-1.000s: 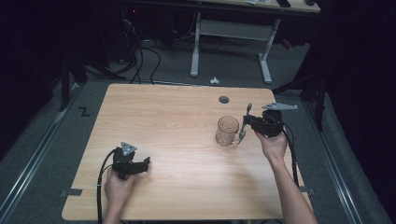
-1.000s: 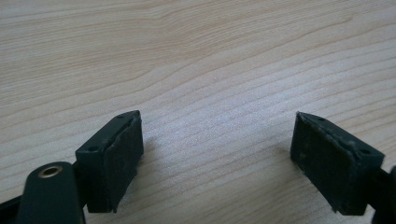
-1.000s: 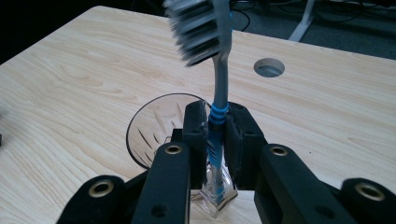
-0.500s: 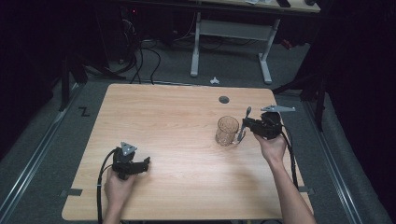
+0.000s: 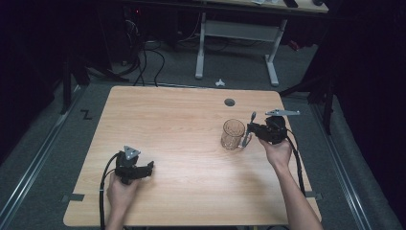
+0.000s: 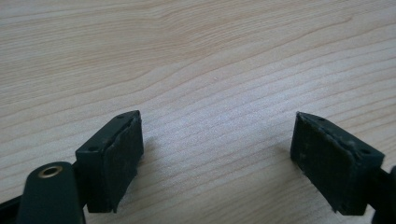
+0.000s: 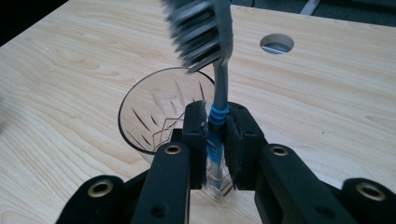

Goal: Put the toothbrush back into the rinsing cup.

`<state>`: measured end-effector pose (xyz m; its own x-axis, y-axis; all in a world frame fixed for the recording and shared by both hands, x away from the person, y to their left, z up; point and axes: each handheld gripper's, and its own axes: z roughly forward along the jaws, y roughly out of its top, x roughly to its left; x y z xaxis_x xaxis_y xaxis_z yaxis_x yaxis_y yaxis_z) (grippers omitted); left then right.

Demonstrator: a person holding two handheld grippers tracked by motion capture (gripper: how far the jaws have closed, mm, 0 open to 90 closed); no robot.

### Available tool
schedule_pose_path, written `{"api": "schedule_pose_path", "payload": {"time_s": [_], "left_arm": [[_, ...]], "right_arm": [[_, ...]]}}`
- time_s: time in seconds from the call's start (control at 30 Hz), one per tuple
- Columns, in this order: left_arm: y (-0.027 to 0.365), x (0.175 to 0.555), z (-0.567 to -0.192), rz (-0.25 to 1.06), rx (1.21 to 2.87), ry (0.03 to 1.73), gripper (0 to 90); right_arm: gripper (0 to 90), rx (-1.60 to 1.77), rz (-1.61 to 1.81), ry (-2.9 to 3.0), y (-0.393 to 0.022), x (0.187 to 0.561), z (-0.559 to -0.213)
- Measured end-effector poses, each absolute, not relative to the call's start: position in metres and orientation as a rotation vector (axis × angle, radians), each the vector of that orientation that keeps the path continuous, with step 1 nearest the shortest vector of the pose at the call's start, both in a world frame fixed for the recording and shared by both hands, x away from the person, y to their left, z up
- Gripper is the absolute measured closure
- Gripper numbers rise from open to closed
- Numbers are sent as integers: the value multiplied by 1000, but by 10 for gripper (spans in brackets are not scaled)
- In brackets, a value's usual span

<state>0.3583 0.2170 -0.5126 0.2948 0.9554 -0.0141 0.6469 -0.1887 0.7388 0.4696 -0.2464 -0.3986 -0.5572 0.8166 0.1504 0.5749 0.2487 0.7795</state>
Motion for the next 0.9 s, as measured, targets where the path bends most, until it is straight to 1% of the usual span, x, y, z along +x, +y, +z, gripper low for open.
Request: {"api": "schedule_pose_path", "payload": {"time_s": [0.33, 0.7, 0.9], "left_arm": [[217, 358, -513, 614, 1922, 1428, 178], [217, 358, -513, 614, 1922, 1428, 177], [217, 358, -513, 614, 1922, 1428, 177]], "right_arm": [[783, 1303, 1195, 2246, -247, 470, -403], [676, 1284, 1205, 2206, -251, 466, -400], [644, 1278, 1212, 2184, -254, 463, -398]]}}
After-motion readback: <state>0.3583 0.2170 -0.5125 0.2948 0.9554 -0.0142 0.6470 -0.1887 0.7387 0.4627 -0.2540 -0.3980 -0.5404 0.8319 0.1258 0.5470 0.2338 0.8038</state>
